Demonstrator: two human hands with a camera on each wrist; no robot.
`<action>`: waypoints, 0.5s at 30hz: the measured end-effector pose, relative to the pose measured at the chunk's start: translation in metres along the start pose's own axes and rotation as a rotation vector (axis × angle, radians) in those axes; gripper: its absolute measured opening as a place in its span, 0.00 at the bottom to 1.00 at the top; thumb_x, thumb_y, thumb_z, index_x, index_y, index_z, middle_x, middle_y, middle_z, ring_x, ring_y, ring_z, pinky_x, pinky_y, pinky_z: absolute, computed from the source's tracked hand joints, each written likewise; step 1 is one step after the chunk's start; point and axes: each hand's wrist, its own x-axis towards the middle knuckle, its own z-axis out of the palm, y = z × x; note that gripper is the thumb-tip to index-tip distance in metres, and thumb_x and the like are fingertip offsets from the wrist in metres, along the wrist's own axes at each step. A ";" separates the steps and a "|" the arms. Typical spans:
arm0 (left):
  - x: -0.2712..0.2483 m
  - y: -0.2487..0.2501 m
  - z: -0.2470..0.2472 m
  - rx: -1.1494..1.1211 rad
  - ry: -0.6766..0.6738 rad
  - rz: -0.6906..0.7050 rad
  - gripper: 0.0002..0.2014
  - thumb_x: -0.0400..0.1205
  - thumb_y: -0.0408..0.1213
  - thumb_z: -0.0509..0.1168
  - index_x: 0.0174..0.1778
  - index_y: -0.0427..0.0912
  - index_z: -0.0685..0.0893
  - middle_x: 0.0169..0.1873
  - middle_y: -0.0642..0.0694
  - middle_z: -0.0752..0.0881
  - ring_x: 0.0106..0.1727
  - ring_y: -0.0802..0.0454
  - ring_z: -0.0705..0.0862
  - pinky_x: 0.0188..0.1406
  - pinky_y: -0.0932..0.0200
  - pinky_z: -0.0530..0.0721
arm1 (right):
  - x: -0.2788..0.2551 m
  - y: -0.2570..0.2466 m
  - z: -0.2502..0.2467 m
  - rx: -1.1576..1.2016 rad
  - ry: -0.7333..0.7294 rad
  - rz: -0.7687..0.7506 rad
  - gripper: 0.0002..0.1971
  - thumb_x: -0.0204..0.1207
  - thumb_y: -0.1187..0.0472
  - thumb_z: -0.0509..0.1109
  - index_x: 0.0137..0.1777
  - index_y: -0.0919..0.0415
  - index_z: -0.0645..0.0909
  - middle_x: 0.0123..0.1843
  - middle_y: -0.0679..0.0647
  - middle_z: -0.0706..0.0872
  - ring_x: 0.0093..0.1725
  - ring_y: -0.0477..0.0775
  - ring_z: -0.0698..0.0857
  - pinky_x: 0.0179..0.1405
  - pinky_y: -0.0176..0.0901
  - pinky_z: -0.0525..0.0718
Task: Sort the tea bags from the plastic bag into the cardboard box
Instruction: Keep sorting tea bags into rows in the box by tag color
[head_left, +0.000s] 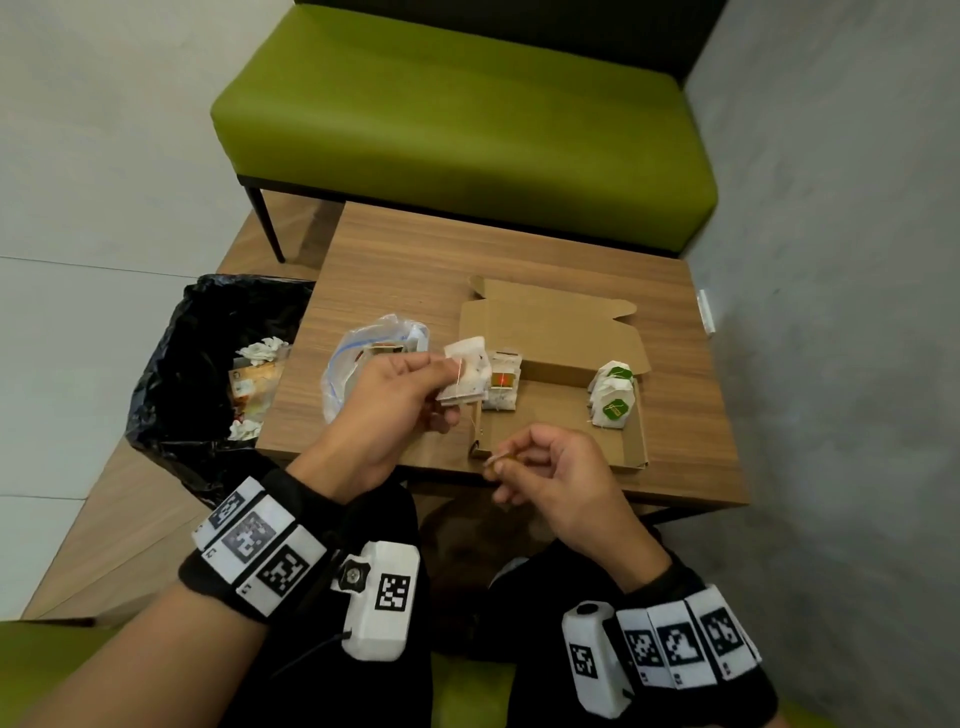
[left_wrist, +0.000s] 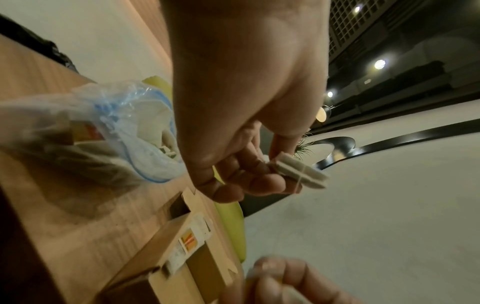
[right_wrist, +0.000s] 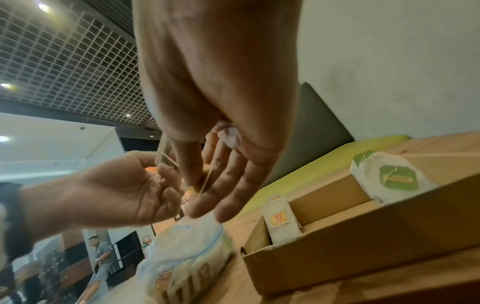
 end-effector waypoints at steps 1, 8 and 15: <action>-0.001 -0.002 0.001 -0.018 -0.038 -0.012 0.12 0.85 0.34 0.65 0.37 0.41 0.88 0.30 0.45 0.86 0.26 0.54 0.79 0.30 0.61 0.78 | 0.001 -0.001 -0.002 0.001 0.047 -0.044 0.07 0.79 0.70 0.73 0.49 0.58 0.86 0.45 0.57 0.93 0.40 0.56 0.91 0.42 0.40 0.89; -0.004 -0.020 0.009 -0.033 -0.163 -0.092 0.11 0.84 0.33 0.65 0.62 0.37 0.79 0.33 0.45 0.87 0.28 0.54 0.78 0.27 0.61 0.78 | 0.008 -0.013 -0.011 -0.066 0.123 -0.299 0.19 0.76 0.73 0.74 0.44 0.43 0.89 0.44 0.48 0.92 0.45 0.52 0.90 0.50 0.46 0.89; -0.006 -0.020 0.009 -0.065 -0.290 -0.107 0.05 0.84 0.28 0.64 0.52 0.37 0.74 0.29 0.44 0.83 0.27 0.52 0.79 0.28 0.60 0.77 | 0.007 -0.025 -0.012 0.061 0.143 -0.349 0.19 0.68 0.76 0.80 0.50 0.51 0.86 0.41 0.44 0.92 0.42 0.43 0.90 0.44 0.34 0.87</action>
